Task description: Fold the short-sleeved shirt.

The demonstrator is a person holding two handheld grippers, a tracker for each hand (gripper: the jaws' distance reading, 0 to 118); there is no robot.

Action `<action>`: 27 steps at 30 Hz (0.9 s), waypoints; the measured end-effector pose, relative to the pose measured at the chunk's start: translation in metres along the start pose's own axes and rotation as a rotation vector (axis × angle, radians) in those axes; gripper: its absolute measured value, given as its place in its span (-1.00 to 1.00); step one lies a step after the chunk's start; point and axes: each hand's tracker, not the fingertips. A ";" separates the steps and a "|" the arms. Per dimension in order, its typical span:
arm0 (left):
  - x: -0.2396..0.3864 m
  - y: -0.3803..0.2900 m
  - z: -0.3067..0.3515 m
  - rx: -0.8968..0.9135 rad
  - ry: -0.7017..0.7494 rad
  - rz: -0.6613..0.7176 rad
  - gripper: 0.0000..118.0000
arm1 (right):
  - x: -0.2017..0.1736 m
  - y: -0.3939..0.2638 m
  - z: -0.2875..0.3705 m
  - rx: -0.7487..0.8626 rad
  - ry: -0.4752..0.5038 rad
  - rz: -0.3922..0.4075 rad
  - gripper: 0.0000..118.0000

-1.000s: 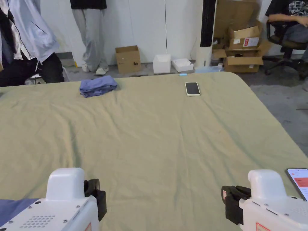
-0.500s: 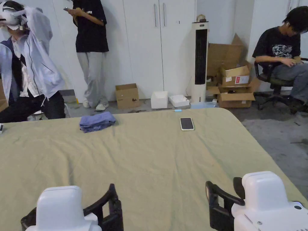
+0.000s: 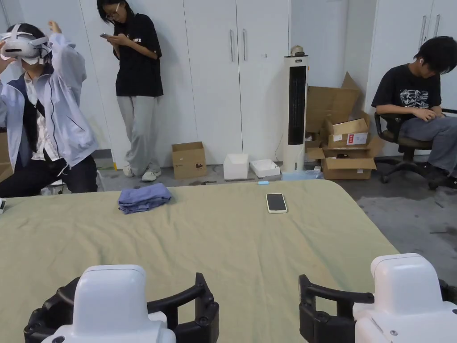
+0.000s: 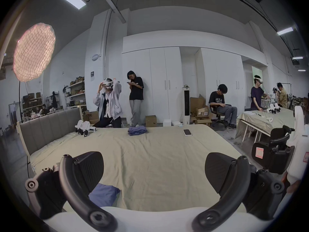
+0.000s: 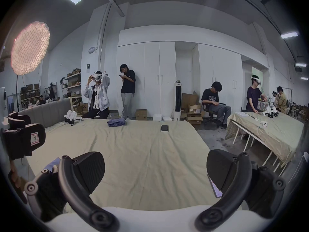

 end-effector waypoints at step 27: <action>-0.004 0.001 0.003 -0.017 0.008 0.060 0.99 | -0.003 0.002 -0.002 -0.014 0.000 -0.003 1.00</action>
